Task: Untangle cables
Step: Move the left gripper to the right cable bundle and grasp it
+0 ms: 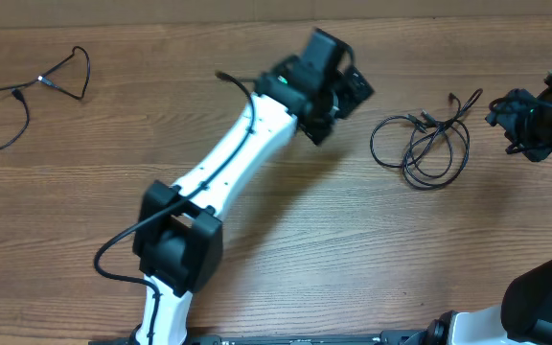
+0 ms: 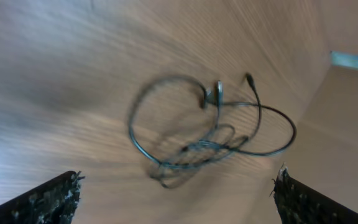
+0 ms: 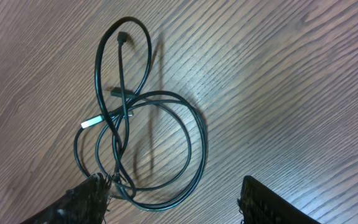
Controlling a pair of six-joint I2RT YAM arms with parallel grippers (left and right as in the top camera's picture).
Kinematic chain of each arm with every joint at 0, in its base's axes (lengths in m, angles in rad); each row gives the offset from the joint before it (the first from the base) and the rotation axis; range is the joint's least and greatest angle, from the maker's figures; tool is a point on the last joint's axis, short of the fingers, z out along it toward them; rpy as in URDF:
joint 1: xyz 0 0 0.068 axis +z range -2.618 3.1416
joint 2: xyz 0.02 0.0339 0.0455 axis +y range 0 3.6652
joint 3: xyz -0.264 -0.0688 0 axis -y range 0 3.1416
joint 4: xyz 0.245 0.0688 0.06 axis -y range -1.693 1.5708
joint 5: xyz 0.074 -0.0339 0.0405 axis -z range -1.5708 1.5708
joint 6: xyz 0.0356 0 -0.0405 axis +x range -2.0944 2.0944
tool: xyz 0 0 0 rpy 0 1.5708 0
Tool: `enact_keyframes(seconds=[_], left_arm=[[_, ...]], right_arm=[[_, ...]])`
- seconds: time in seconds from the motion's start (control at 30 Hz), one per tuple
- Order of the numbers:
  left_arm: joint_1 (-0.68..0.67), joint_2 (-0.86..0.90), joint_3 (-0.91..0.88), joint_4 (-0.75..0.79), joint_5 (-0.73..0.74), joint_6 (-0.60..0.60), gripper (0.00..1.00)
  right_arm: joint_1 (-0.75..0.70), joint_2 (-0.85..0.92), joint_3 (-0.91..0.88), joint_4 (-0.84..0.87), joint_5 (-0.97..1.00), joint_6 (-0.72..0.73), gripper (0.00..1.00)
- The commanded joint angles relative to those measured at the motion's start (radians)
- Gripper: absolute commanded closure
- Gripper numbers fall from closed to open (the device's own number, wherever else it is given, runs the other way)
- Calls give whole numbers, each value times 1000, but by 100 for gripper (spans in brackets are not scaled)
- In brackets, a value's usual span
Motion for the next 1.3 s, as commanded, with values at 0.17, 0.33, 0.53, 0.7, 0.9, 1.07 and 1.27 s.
enact_keyframes(seconds=[0.17,0.33,0.53,0.7,0.9,1.07,1.27], left_arm=[[-80,4,-151,209,61,-428,0],[-89,19,-232,295,115,-605,16],[-101,116,-248,541,205,-718,13],[-127,227,-248,720,232,-721,30],[-127,271,-248,702,319,-721,33],[-131,271,-248,655,274,-721,33],[-153,277,-248,603,181,-721,31]], right_arm=[[2,-3,31,-9,-10,8,34],[2,-3,31,-12,-10,8,35],[2,-3,31,-16,-12,8,35],[2,-3,31,-18,-13,8,35],[2,-3,31,-17,-13,8,35],[2,-3,31,-17,-14,8,35],[2,-3,31,-17,-14,8,35]])
